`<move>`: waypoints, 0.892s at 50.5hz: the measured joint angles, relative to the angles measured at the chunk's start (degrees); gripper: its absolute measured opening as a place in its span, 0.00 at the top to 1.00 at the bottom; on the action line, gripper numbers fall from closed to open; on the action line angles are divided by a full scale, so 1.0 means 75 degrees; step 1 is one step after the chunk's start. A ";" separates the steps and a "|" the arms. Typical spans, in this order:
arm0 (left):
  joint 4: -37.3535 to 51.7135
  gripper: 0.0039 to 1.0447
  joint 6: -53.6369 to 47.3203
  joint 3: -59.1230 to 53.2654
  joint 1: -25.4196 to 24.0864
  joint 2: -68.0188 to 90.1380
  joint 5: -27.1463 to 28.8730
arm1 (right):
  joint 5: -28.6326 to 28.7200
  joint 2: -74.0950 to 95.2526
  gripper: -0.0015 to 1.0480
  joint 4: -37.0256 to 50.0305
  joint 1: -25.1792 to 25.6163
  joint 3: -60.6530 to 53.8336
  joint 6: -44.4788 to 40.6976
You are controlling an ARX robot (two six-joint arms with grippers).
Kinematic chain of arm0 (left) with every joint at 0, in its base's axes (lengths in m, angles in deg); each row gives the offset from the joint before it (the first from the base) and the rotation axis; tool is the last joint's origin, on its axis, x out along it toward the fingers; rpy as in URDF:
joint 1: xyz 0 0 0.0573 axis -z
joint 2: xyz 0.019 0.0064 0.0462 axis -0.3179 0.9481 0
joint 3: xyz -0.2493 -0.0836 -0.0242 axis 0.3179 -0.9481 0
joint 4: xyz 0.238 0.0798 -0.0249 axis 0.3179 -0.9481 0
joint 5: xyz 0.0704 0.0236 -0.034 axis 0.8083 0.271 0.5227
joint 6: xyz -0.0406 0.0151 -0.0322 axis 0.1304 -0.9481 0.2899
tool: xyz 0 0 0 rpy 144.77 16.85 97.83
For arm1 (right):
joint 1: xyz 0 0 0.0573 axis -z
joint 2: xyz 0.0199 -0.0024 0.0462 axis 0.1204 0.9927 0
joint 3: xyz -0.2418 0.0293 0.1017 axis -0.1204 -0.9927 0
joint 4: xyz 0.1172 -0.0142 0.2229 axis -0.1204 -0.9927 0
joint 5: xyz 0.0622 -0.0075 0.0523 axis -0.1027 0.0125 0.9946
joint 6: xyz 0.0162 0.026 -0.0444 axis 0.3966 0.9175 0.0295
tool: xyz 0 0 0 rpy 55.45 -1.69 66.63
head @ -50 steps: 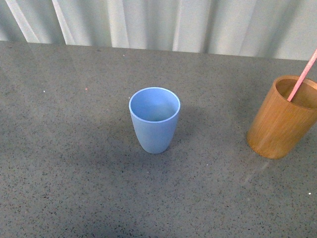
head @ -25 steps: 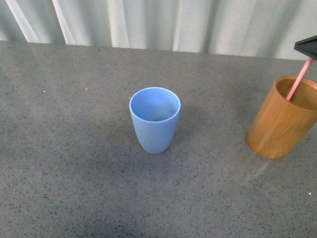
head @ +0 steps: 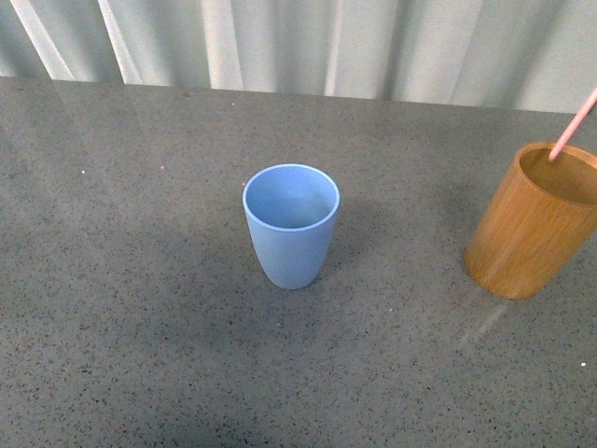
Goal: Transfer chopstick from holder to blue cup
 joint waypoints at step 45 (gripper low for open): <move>0.0000 0.97 0.0000 0.0000 0.0000 0.0000 0.0000 | -0.1816 0.1122 0.98 0.0221 -0.4115 0.0242 0.0854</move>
